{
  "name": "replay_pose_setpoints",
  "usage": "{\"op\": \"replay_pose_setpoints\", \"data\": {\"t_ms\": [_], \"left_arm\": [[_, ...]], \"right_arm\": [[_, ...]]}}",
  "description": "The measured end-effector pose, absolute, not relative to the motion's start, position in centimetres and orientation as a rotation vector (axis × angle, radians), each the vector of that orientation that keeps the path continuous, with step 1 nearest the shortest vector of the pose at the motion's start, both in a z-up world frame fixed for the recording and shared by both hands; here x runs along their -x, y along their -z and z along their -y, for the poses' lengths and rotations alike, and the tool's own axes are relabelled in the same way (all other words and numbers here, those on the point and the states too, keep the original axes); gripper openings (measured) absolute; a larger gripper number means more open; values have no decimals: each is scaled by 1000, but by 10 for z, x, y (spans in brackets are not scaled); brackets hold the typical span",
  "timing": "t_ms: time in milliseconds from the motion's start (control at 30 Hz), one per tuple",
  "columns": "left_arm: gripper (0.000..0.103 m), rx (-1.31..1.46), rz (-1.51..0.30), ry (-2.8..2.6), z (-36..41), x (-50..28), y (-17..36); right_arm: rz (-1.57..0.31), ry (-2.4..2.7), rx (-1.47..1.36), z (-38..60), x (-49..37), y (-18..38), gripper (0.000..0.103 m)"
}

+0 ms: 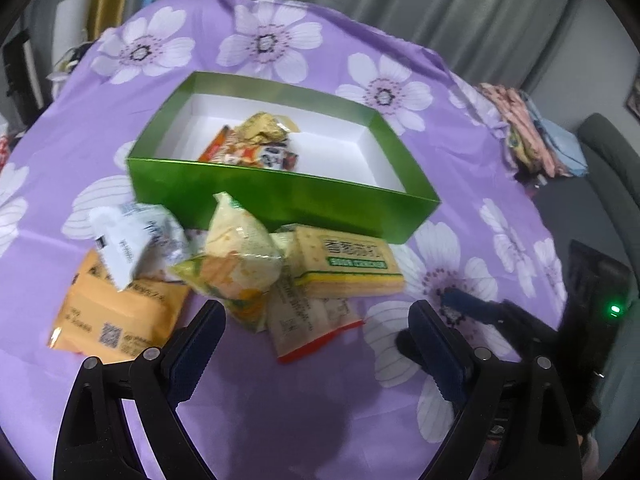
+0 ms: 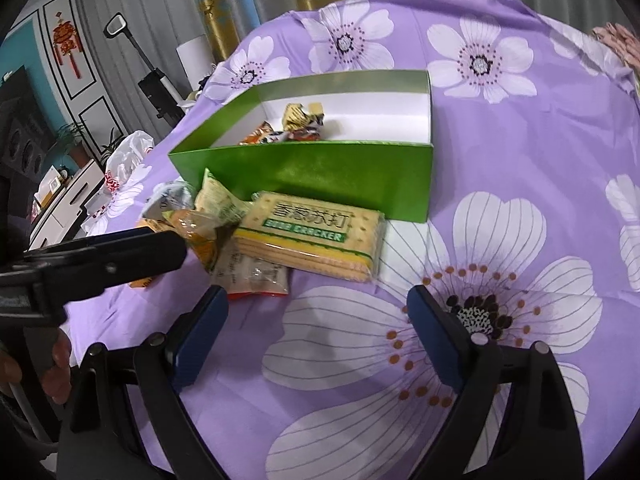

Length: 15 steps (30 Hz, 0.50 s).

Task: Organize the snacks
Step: 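Move the right tool toward the green-labelled soda cracker box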

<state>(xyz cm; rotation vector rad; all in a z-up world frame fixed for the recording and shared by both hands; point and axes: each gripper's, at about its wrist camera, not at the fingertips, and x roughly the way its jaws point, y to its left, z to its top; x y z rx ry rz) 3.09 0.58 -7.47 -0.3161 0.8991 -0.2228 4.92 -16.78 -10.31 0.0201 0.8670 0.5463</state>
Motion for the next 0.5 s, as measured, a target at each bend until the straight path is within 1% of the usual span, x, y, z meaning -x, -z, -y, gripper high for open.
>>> {"op": "replay_pose_setpoints", "data": {"t_ms": [133,267,300,433,467,500], "left_arm": [[93,336,-900,290,0,-38,78],[92,352,-920,325,7,-49,83],[89,353,-928,328,9,-53,84],[89,364,-952,340,13,-64,90],[88,362,-959,339,14,-68,92],[84,359,-965,334,14,-69,94]], "right_arm": [[-875,-557,-27,170,-55,109,86],[-881,-565,-35,173,-62,114,85],[-882,-567,-36,173,-63,116,84],[-889,-590,-40,172,-69,119,80],[-890,-600,-44,172,-71,120,79],[-892,-608,-48,172,-72,121,78]]}}
